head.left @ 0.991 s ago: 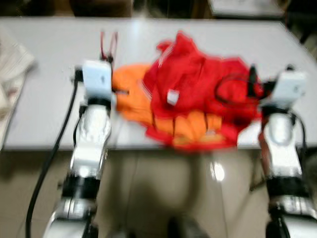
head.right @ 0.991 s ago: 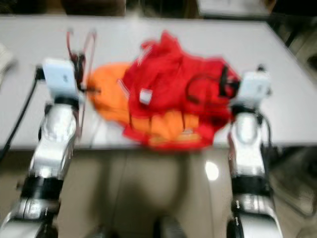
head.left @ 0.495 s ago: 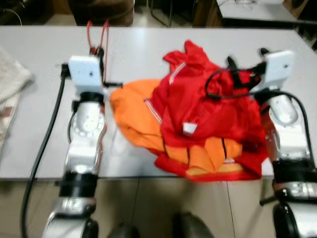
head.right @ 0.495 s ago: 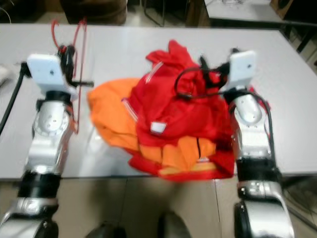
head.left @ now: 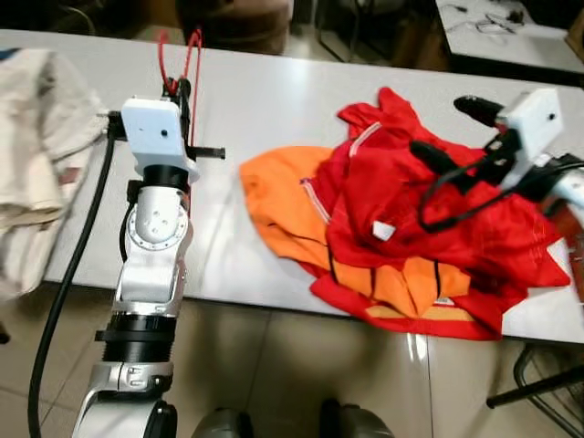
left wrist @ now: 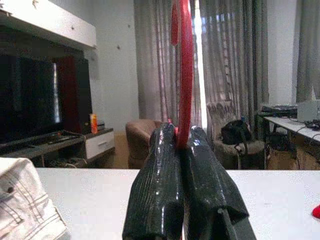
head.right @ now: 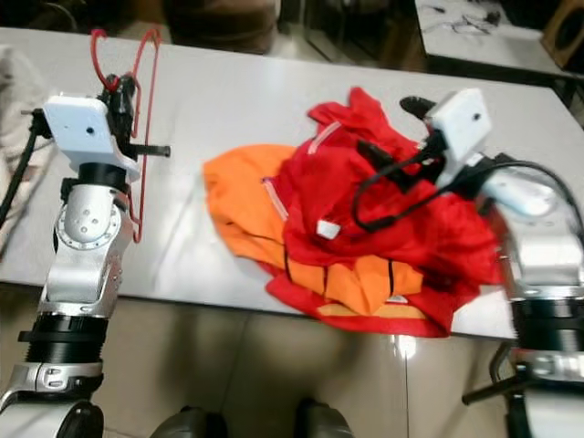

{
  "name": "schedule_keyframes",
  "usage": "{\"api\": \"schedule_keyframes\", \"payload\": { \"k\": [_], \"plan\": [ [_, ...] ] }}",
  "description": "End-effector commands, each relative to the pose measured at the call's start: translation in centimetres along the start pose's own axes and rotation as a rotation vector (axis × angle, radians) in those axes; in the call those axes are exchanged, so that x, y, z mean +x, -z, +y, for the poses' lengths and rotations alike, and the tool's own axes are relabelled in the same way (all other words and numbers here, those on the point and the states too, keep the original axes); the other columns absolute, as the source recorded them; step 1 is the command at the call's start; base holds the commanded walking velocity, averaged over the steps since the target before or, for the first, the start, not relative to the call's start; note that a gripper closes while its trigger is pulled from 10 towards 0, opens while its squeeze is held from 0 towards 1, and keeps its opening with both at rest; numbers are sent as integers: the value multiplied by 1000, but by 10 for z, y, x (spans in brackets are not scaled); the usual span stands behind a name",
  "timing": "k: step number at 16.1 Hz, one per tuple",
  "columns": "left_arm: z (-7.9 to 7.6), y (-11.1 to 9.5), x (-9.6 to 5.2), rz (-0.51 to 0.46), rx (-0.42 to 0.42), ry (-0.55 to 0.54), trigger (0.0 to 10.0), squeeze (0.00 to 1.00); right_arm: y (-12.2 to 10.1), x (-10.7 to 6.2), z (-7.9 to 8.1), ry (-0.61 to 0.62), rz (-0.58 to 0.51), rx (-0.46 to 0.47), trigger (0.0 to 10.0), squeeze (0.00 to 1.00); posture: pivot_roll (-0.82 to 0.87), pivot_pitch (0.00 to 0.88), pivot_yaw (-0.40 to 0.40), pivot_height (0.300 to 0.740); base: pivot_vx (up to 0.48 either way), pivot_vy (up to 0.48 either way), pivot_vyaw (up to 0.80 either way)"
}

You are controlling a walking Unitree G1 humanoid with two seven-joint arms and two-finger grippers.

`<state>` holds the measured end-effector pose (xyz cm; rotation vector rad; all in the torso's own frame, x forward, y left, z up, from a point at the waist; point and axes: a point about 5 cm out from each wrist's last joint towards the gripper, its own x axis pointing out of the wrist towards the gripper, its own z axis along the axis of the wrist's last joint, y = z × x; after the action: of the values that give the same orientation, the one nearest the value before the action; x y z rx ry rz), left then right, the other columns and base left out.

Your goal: Hang hanger

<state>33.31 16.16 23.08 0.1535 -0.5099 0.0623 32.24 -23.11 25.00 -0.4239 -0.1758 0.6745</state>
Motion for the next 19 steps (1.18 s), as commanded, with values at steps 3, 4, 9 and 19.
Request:
{"api": "schedule_keyframes", "payload": {
  "k": [3, 4, 9, 19],
  "plan": [
    [-6, -2, 3, -15, -4, 41, 10000, 0, 22, -6, -2, -88, 147, -19, 10000, 0, -143, 130, 3, 740, 0, 0, 0],
    [-6, -2, 3, -14, -3, 44, 10000, 0, 26, -3, 0, -100, 166, -34, 10000, 0, -143, 130, 3, 740, 0, 0, 0],
    [1, -1, 1, -9, 21, 48, 10000, 0, 56, 10, 4, -79, 238, 18, 10000, 0, -114, 155, -2, 740, 0, 0, 0],
    [1, 0, 2, -1, 21, 49, 10000, 0, 83, 25, 25, 26, 157, 425, 0, 0, -115, 152, -5, 740, 0, 0, 0]
  ]
}}
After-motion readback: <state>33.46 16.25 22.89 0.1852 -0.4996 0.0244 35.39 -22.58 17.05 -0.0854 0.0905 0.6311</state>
